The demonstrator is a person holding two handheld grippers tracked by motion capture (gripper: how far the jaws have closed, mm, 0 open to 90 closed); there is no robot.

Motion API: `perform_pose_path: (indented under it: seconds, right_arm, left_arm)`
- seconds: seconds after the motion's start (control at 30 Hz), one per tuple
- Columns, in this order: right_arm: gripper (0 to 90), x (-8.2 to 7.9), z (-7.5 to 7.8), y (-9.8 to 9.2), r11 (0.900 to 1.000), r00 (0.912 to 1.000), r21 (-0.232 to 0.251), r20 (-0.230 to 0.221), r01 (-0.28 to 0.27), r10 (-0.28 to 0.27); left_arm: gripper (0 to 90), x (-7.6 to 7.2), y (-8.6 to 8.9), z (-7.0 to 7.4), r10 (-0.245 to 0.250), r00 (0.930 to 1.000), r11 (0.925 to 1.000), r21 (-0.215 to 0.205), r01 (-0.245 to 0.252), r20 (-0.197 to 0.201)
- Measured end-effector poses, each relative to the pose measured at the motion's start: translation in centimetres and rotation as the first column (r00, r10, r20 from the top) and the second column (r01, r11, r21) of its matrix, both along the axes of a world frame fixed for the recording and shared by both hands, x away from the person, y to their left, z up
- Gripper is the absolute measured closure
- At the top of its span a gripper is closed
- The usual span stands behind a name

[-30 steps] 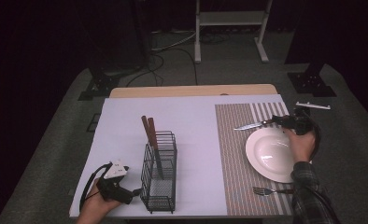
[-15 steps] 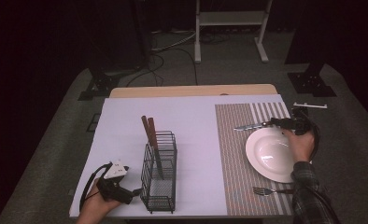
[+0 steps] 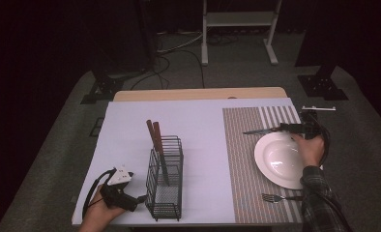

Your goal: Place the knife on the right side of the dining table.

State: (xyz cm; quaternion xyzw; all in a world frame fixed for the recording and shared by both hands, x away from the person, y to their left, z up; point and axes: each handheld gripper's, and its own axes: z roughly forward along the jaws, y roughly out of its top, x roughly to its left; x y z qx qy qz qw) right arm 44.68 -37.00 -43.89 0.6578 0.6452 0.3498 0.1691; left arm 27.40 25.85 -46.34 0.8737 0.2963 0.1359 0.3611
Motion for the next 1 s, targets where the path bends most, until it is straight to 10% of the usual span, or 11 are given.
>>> perform_pose_path:
  seconds: [1.0]
  right_arm:
    - [23.3,-0.36,0.36,0.19,0.998,0.9985,-0.045,0.013,0.053,-0.053]
  left_arm:
    - [0.0,0.0,0.0,0.0,0.0,1.0,1.0,0.0,0.0,0.0]
